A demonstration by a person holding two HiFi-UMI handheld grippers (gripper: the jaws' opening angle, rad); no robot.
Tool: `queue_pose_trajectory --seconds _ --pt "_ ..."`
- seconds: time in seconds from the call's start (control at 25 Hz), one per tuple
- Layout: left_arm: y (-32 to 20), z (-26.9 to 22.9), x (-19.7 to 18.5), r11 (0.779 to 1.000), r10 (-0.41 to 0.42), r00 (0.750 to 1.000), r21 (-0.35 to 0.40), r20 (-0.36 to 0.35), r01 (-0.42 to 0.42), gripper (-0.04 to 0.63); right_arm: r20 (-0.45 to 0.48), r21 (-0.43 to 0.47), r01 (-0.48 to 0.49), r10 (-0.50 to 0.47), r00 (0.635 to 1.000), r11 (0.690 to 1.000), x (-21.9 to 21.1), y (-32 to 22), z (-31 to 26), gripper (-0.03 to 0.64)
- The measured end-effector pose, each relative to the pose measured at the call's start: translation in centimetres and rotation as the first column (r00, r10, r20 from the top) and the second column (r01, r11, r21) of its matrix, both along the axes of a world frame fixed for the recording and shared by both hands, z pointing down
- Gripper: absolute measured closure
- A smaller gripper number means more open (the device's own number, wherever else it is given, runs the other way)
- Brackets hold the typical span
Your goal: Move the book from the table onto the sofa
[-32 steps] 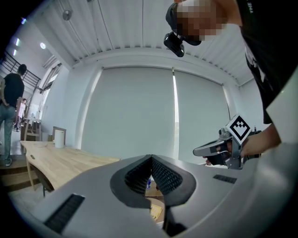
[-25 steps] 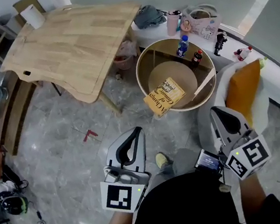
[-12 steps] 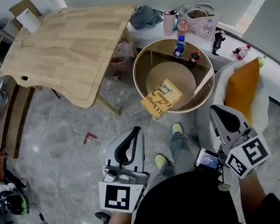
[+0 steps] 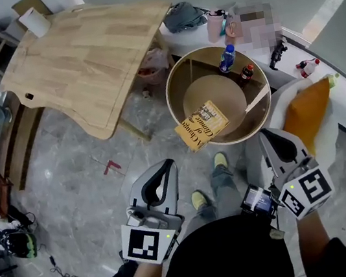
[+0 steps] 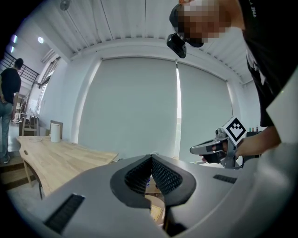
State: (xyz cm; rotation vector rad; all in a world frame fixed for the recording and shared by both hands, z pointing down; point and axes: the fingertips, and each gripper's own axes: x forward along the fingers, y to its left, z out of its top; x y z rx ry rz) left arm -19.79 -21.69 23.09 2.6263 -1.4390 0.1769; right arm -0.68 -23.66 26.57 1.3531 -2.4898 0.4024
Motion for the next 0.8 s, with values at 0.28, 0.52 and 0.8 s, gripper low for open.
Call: queue_pose_trajectory --seconds 0.28,0.52,0.8 --pt "-3.1 2.7 1.2 0.999 -0.022 1.0 -0.04 -0.007 0.022 0.586 -0.028 -0.026 0.073 -0.074 0.997 0.997 0.4 -3.6 2.6 0.612" --pt "-5.4 7.2 1.5 0.984 -0.045 0.999 -0.17 0.004 0.045 0.586 -0.027 -0.062 0.119 -0.121 0.992 0.991 0.9 -6.7 5.1 0.612" --pt "-8.1 13.3 1.1 0.959 -0.068 0.998 -0.276 0.007 0.068 0.586 -0.031 -0.102 0.189 -0.193 0.981 0.977 0.2 -10.3 8.8 0.612"
